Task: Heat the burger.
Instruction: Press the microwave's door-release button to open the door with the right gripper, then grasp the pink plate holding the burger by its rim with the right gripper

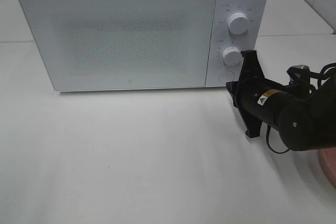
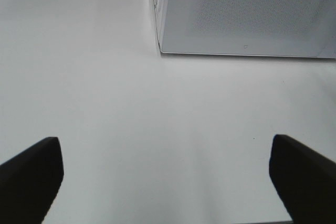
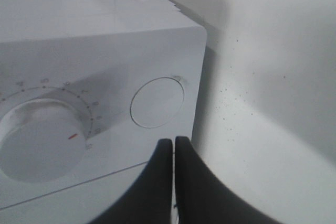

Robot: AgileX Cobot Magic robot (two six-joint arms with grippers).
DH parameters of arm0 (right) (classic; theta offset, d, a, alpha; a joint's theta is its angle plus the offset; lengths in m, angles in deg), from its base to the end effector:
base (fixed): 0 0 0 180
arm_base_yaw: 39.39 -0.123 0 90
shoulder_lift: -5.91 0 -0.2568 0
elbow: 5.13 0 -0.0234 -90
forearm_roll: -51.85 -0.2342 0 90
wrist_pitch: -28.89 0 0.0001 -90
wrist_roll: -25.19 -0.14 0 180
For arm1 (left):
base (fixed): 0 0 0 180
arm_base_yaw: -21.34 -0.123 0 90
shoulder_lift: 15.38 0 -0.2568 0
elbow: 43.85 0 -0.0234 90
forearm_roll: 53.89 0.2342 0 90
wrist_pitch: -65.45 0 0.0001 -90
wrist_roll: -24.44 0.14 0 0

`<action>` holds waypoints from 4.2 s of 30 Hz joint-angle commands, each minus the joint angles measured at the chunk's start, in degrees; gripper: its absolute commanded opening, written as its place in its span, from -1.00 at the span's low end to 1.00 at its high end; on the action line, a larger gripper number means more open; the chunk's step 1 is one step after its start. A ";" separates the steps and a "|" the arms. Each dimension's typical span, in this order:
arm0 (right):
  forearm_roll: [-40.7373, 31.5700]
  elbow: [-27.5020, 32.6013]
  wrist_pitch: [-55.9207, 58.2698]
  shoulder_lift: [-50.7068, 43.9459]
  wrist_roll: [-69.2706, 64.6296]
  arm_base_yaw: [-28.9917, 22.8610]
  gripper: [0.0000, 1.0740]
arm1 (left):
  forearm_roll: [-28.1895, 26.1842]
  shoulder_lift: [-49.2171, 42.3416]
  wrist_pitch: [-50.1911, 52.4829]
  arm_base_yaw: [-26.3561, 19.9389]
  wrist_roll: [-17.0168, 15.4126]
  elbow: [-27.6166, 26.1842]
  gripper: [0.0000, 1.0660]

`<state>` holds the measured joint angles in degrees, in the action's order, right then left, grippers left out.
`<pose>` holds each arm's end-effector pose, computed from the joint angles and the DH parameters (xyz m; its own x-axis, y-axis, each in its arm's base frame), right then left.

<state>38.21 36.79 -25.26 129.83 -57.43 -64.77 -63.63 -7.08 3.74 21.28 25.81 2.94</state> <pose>0.3279 0.1260 0.0621 -0.2568 0.9645 -0.0616 0.3485 0.1519 0.9249 0.0485 -0.0208 0.2515 -0.4523 -0.0571 -0.8900 0.1066 0.9873 -0.1175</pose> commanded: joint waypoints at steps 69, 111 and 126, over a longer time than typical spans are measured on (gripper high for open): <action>-2.23 -13.98 -16.04 7.28 7.85 3.38 -1.00 | -0.06 -0.92 0.74 -0.11 0.00 0.11 0.89; 16.33 0.74 32.89 -17.88 21.83 3.32 -1.00 | -0.06 -0.92 0.74 -0.11 0.00 0.11 0.89; 16.10 0.63 60.50 -35.58 50.82 3.32 -0.98 | -0.06 -0.92 0.74 -0.11 0.00 0.11 0.89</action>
<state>53.91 37.71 31.01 96.43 -10.27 -61.85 -63.63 -7.08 3.74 21.28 25.81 2.94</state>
